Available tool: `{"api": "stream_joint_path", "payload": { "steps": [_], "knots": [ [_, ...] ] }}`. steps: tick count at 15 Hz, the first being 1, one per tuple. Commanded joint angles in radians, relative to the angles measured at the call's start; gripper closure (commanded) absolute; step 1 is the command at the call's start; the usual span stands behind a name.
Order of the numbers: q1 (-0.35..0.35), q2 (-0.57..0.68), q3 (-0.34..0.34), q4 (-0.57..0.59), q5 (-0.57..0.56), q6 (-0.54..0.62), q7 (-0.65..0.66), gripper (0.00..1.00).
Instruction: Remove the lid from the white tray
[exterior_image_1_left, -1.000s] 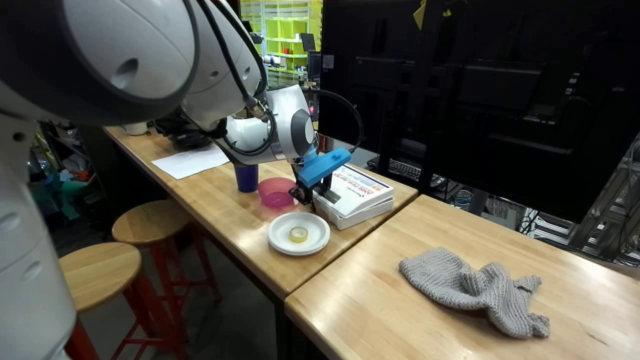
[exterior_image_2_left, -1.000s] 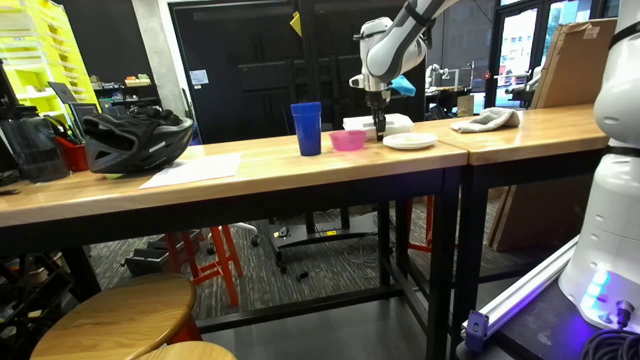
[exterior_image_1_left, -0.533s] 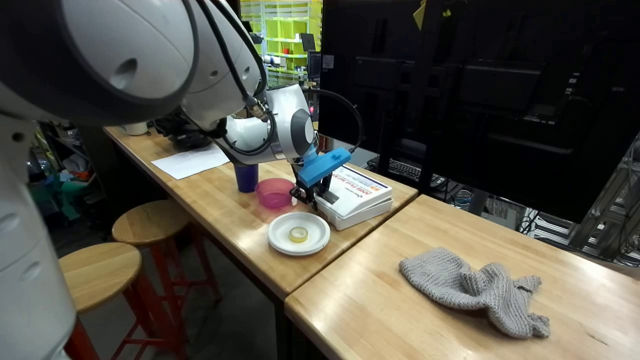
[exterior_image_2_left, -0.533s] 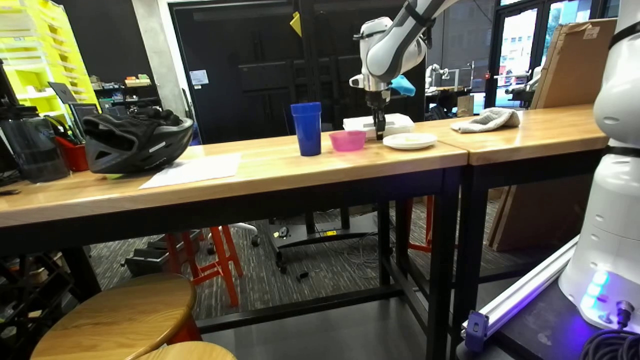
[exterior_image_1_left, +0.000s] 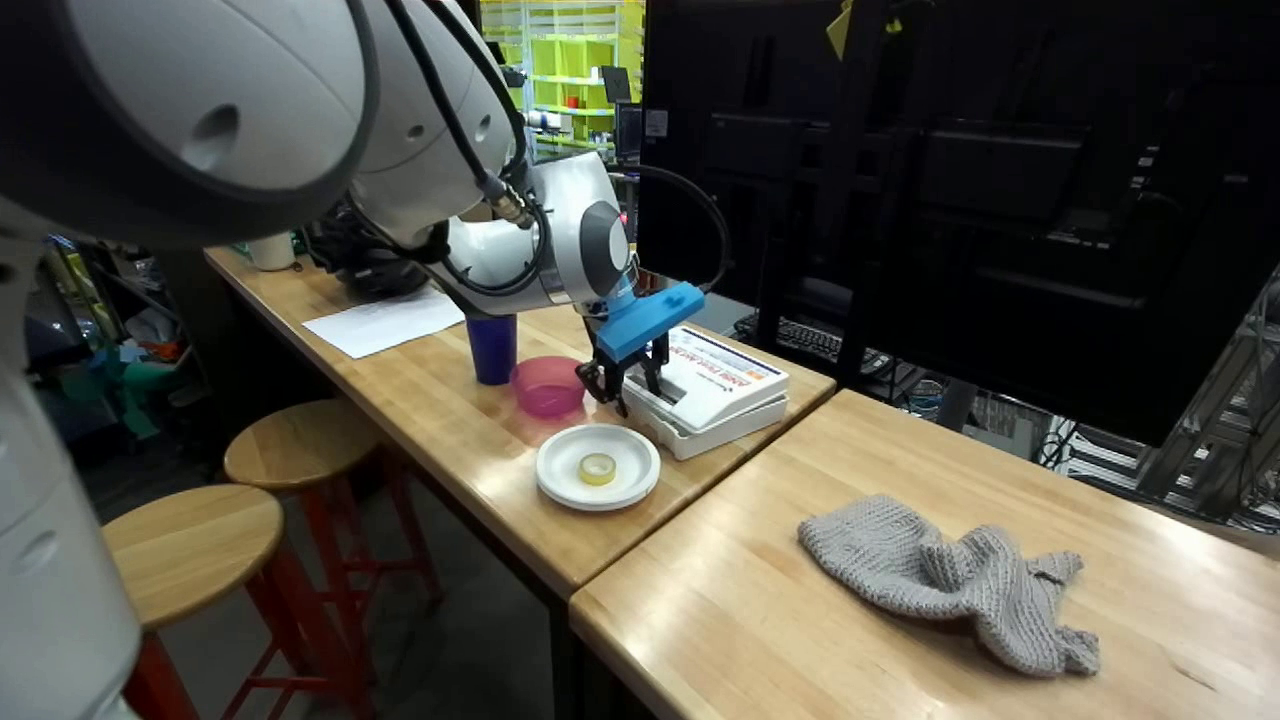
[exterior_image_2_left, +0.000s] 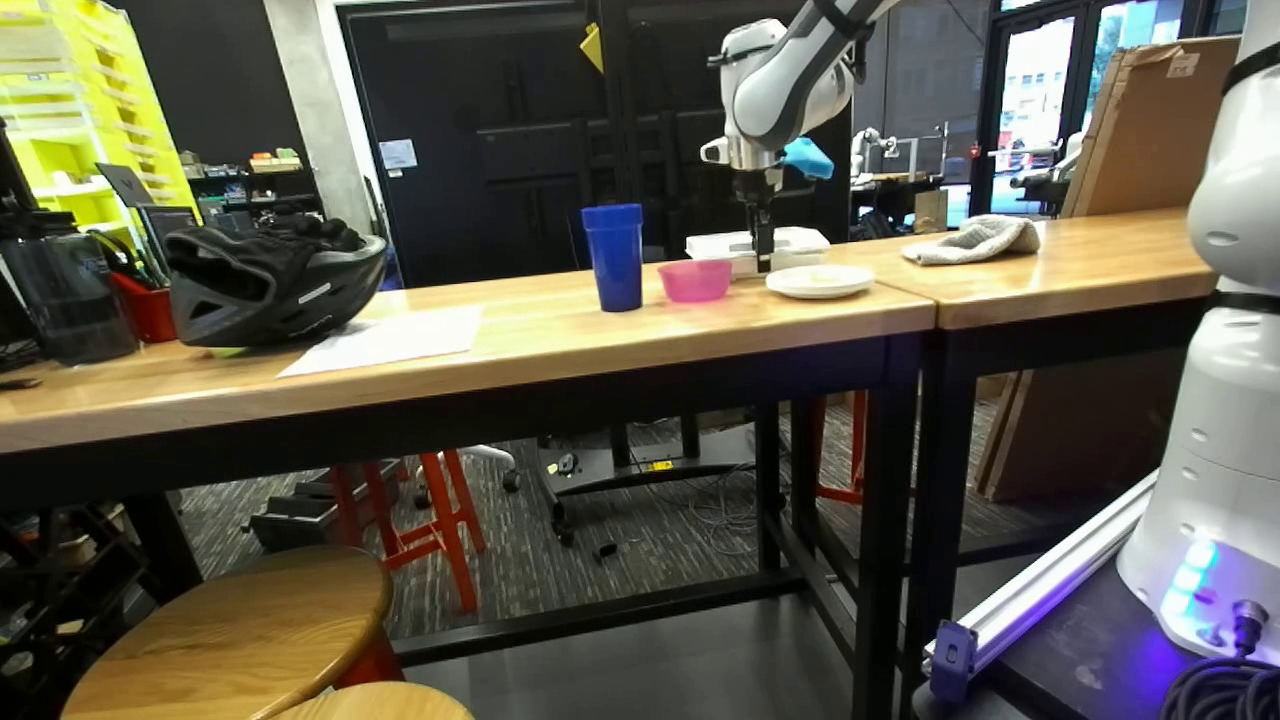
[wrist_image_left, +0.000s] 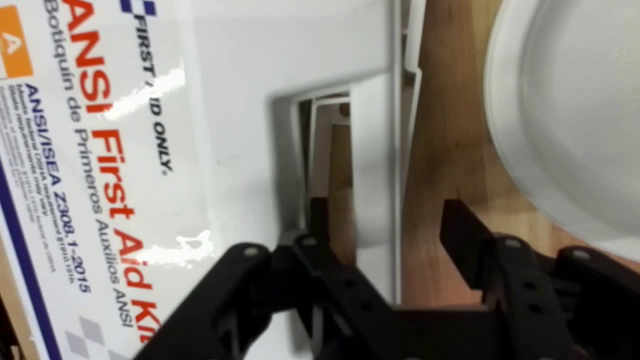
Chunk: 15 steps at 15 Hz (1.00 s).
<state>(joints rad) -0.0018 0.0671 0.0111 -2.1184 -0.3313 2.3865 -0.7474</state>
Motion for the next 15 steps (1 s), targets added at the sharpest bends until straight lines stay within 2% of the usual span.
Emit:
{"api": "stream_joint_path", "payload": {
  "steps": [1, 2, 3, 7, 9, 15],
  "knots": [
    [0.0, -0.041, 0.001, -0.002, 0.001, -0.032, -0.006, 0.61],
    [0.0, -0.044, 0.0, -0.001, 0.0, -0.035, -0.004, 0.61],
    [0.0, -0.047, 0.0, 0.0, 0.004, -0.035, -0.007, 0.66],
    [0.001, -0.052, 0.0, 0.005, 0.011, -0.041, -0.007, 0.99],
    [0.0, -0.053, -0.001, 0.006, 0.013, -0.042, -0.007, 0.95],
    [0.002, -0.082, 0.0, -0.001, 0.006, -0.059, -0.007, 0.95]
  ]
}}
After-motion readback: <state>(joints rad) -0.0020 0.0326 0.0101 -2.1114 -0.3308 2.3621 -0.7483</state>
